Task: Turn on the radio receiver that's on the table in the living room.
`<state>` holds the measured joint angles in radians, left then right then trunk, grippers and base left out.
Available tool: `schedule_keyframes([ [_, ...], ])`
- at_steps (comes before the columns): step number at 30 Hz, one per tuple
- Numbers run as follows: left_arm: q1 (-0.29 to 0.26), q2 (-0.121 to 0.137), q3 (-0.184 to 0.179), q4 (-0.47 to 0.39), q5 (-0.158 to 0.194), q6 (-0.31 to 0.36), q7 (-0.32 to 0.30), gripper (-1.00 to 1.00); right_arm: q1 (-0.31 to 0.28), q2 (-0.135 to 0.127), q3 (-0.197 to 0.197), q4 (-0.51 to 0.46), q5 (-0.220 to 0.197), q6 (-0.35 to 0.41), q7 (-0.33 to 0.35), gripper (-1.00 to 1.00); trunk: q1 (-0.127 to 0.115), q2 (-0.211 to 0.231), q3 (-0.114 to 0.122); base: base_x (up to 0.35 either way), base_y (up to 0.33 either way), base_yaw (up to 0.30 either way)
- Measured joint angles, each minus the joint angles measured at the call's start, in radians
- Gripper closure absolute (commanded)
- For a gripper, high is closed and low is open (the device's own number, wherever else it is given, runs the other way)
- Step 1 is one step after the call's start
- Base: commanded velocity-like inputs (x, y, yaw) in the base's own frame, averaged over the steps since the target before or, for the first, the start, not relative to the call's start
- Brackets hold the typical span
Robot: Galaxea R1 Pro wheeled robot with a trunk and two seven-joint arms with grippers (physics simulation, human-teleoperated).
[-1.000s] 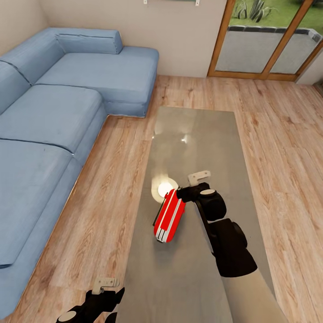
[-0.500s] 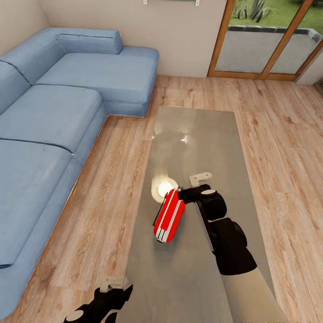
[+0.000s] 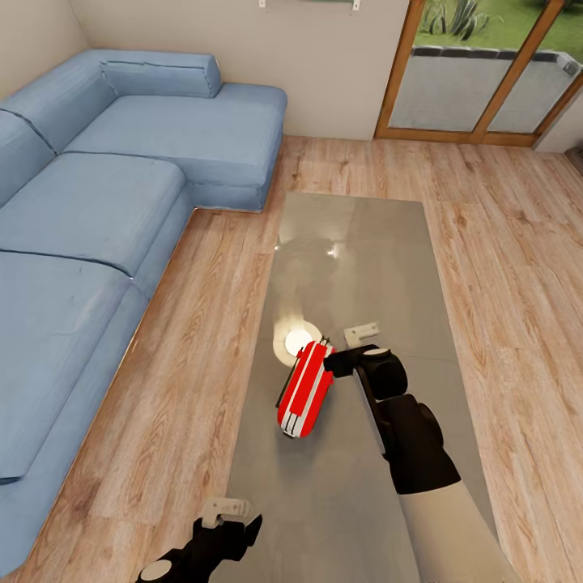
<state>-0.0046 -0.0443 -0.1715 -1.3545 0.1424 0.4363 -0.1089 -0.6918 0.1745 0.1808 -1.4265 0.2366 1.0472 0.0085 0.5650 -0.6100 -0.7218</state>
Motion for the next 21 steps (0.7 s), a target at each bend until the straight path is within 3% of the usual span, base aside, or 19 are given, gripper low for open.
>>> schedule_keyframes([
  [15, 0.0, 0.0, 0.0, 0.0, 0.0, -0.001, -0.01, -1.0, -0.007, 0.0, -0.003, 0.066, -0.067, -0.027, -0.053, -1.0, 0.0, 0.0, 0.0, 0.0, 0.0, 0.0],
  [16, 0.0, 0.0, 0.0, 0.0, 0.0, -0.001, -0.011, -1.0, -0.008, 0.0, 0.0, 0.073, -0.396, -0.119, -0.306, -1.0, 0.0, 0.0, 0.0, 0.0, 0.0, 0.0],
  [17, 0.0, 0.0, 0.0, 0.0, 0.0, -0.001, -0.011, -1.0, -0.007, 0.0, 0.002, 0.078, -0.554, -0.137, -0.354, -1.0, 0.0, 0.0, 0.0, 0.0, 0.0, 0.0],
  [18, 0.0, 0.0, 0.0, -0.001, 0.0, -0.001, -0.011, -1.0, -0.012, 0.0, 0.006, 0.093, -0.622, -0.156, -0.415, -1.0, 0.0, 0.0, 0.0, 0.0, 0.0, 0.0],
  [19, 0.0, -0.001, 0.0, -0.001, 0.0, -0.001, -0.011, -1.0, -0.014, 0.0, 0.008, 0.099, -0.651, -0.164, -0.441, -1.0, 0.0, 0.0, 0.0, 0.0, 0.0, 0.0],
  [20, 0.0, -0.001, 0.0, -0.001, 0.0, -0.001, -0.011, -1.0, -0.033, 0.0, 0.023, 0.118, -0.719, -0.179, -0.494, -1.0, 0.0, 0.0, 0.0, 0.0, 0.0, 0.0],
  [21, 0.0, -0.001, 0.0, -0.001, 0.0, -0.001, -0.011, -1.0, -0.044, 0.0, 0.044, 0.129, -0.752, -0.185, -0.517, -1.0, 0.0, 0.0, 0.0, 0.0, 0.0, 0.0],
])
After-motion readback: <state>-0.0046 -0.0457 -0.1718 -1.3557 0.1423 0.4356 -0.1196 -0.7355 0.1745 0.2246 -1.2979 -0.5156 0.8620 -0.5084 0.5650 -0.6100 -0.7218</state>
